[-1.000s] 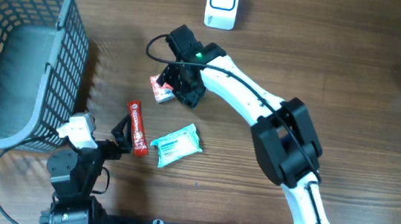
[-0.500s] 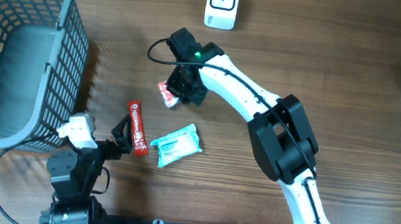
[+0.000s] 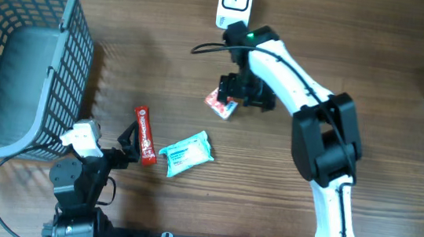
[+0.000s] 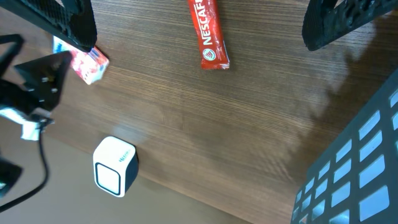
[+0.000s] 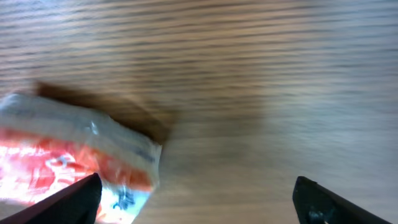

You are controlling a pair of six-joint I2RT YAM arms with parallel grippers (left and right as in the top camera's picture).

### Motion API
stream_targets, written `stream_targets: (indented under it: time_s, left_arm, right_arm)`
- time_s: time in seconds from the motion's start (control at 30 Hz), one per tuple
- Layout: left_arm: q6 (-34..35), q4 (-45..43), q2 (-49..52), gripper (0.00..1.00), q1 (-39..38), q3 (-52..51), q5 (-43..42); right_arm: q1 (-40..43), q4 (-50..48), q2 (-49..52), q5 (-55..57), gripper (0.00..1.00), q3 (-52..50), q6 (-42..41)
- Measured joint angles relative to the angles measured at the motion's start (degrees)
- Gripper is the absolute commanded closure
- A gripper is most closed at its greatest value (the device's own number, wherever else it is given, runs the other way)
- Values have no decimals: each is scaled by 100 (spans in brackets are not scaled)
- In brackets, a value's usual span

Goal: Scan the item barcode
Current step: 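Lift the red-white box with the right gripper and hold it at the scanner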

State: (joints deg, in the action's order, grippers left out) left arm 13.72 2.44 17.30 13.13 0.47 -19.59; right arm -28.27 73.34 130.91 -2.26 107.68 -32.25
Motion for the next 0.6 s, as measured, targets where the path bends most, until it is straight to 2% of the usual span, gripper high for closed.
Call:
stream_targets:
  time_s: [0.23,0.6]
  left_arm:
    - [-2,0,0,0,0,0,0]
    - [-2,0,0,0,0,0,0]
  right_arm:
    - [-37,-275,-907,-431,0,11,-1202]
    - [-105,-656,-391,-570,0,2,-2468]
